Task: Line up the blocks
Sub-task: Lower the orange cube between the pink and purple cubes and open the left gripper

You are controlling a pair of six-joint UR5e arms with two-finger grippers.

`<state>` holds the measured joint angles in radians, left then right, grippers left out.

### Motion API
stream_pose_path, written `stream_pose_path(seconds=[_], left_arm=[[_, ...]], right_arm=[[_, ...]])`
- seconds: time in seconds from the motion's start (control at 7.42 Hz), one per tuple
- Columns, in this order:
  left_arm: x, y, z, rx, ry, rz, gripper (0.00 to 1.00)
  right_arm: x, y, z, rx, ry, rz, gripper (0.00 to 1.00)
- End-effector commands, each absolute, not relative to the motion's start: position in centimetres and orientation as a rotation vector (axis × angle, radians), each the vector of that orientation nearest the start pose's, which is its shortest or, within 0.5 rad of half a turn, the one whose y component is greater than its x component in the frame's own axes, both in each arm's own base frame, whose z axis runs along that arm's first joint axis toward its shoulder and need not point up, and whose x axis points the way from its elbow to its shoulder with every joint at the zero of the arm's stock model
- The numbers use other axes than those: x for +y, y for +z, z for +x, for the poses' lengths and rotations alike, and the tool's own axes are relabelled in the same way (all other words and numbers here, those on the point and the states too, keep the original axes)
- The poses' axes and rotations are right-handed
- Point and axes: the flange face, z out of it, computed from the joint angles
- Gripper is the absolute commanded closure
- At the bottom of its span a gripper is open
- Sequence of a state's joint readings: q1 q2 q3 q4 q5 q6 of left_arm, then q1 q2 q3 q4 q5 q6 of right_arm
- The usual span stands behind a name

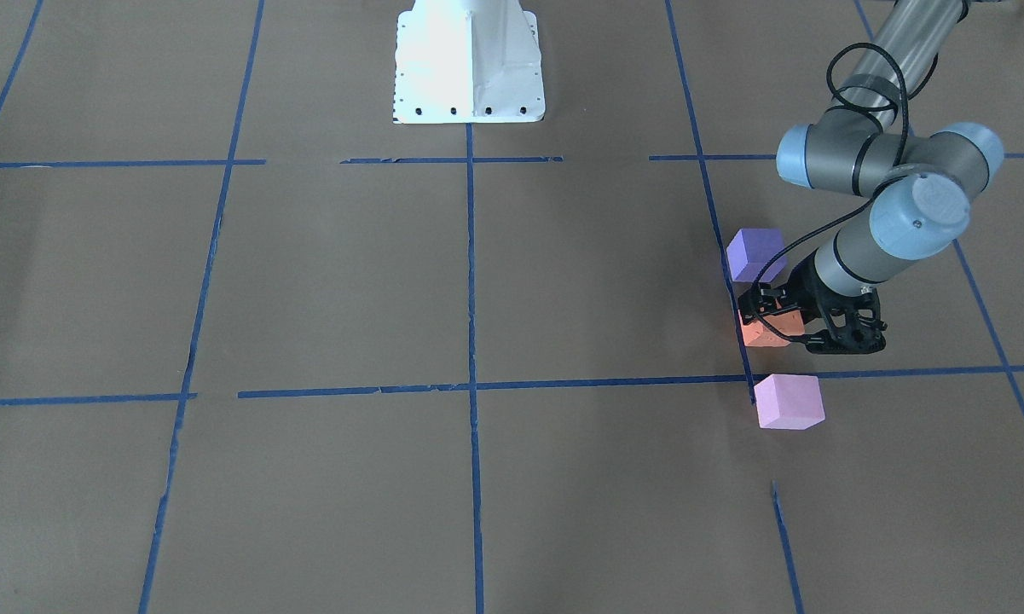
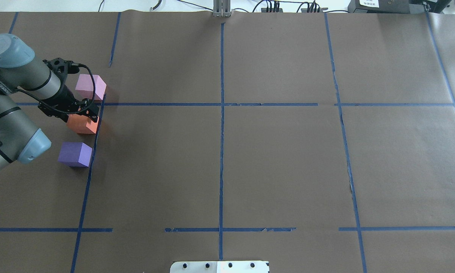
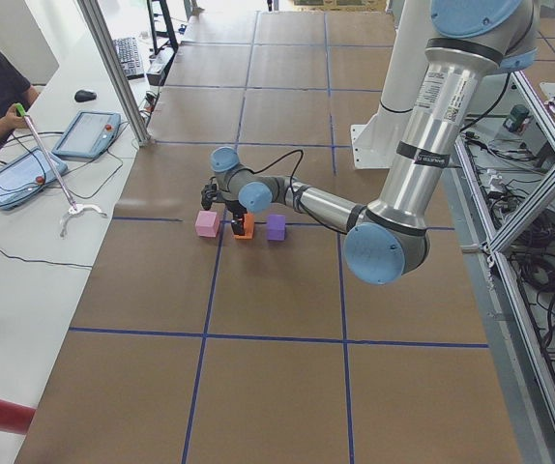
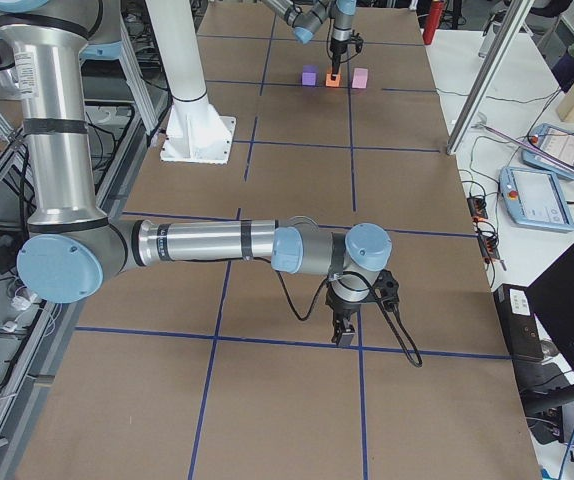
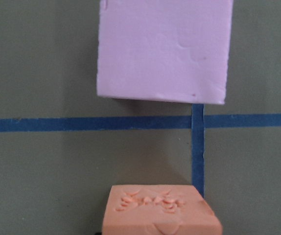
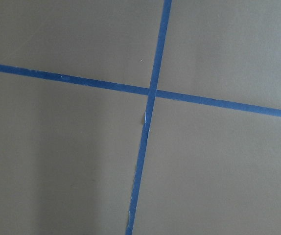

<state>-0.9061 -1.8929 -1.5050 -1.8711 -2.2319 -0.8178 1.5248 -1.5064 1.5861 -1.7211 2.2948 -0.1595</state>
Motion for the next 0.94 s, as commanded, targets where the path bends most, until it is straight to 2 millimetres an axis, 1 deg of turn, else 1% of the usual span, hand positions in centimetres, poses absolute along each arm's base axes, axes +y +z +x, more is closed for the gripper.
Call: stream_pose_path(seconds=[0.0, 0.27, 0.54, 0.81], left_arm=[[-54.8, 47.9, 33.8, 0.836, 0.033, -0.041, 0.0], [-54.8, 47.4, 33.6, 0.843, 0.032, -0.034, 0.0], [-55.0, 46.2, 32.8, 0.854, 0.03, -0.009, 0.0], [-54.9, 45.8, 32.4, 0.851, 0.026, -0.002, 0.0]], right_arm=[[-51.5, 63.7, 4.4, -0.727, -0.171, -0.026, 0.0], [-51.5, 63.7, 4.4, -0.727, -0.171, -0.026, 0.0], [-51.6, 63.6, 4.4, -0.727, -0.171, -0.025, 0.0], [-51.5, 63.7, 4.4, -0.727, -0.171, -0.026, 0.0]])
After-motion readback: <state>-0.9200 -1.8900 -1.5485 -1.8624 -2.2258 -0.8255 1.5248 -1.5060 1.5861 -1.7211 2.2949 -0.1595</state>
